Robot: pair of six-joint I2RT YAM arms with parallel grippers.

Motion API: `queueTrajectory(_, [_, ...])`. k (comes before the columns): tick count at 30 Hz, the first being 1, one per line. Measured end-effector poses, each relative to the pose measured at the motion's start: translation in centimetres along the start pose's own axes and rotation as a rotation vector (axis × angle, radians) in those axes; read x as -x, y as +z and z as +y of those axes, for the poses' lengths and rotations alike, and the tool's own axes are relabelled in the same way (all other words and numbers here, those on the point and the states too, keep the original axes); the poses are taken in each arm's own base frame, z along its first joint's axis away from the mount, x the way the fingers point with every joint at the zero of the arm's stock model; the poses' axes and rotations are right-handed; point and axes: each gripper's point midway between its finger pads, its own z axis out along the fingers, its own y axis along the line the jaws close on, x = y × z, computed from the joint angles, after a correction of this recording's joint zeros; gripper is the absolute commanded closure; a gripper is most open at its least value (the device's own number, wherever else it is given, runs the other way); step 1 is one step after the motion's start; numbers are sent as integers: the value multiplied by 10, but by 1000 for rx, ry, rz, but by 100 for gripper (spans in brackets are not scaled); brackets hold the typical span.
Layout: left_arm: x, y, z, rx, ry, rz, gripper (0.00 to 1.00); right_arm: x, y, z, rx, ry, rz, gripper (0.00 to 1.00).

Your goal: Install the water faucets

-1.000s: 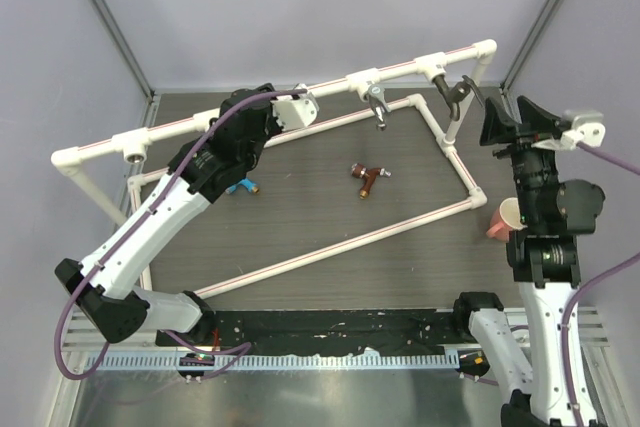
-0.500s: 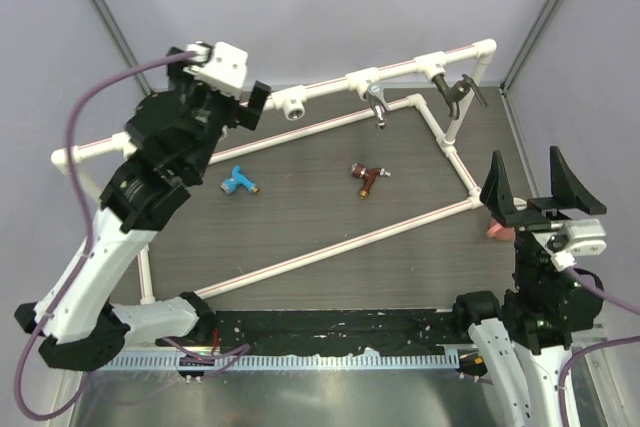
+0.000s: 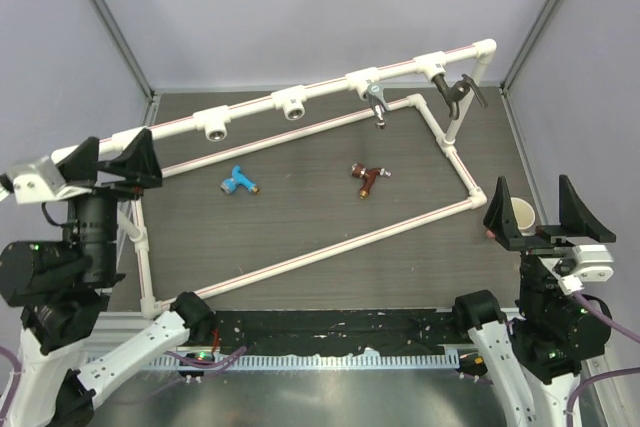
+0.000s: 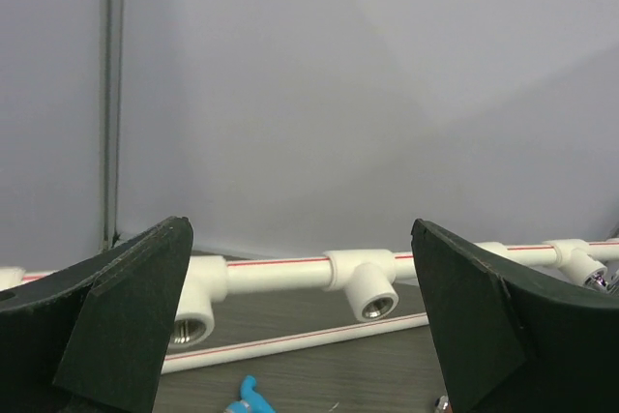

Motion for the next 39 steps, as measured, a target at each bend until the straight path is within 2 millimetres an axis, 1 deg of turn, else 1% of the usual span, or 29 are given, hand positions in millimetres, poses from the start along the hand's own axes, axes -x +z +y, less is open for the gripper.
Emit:
queueTrajectory(2, [-1, -14, 15, 25, -43, -16, 0, -8, -2, 0, -5, 16, 36, 1])
queueTrajectory(5, [-9, -30, 30, 50, -74, -21, 0, -22, -5, -4, -36, 39, 97, 1])
queueTrajectory(7, [-19, -40, 39, 63, -82, -17, 0, -30, -8, -7, -58, 51, 134, 1])
queueTrajectory(10, [-36, -53, 49, 66, -81, -15, 0, -40, -14, -16, -116, 60, 192, 1])
queueTrajectory(12, [-46, -59, 52, 53, -77, -18, 0, -45, -18, -23, -158, 60, 222, 1])
queueTrajectory(15, [-66, -68, 49, -7, -45, -27, 0, -53, -24, -35, -230, 58, 265, 1])
queueTrajectory(18, [-87, -75, 46, -50, -28, -53, 0, -60, -28, -42, -277, 63, 294, 1])
queueTrajectory(20, [-100, -73, 44, -46, -6, -51, 0, -67, -30, -43, -293, 64, 312, 1])
queueTrajectory(22, [-113, -71, 48, -11, 40, -38, 0, -79, -33, -43, -310, 61, 340, 1])
queueTrajectory(24, [-116, -70, 57, 46, 70, -52, 0, -88, -37, -43, -322, 59, 365, 1])
queueTrajectory(27, [-120, -66, 61, 81, 79, -78, 0, -96, -41, -46, -355, 54, 391, 1])
queueTrajectory(29, [-124, -64, 56, 56, 82, -90, 0, -97, -44, -51, -386, 57, 394, 0])
queueTrajectory(31, [-127, -62, 44, -9, 80, -93, 0, -97, -45, -54, -406, 58, 397, 1])
queueTrajectory(33, [-126, -62, 38, -44, 77, -99, 0, -98, -46, -55, -417, 57, 399, 1])
queueTrajectory(39, [-122, -64, 28, -97, 67, -109, 0, -105, -47, -52, -411, 51, 414, 1])
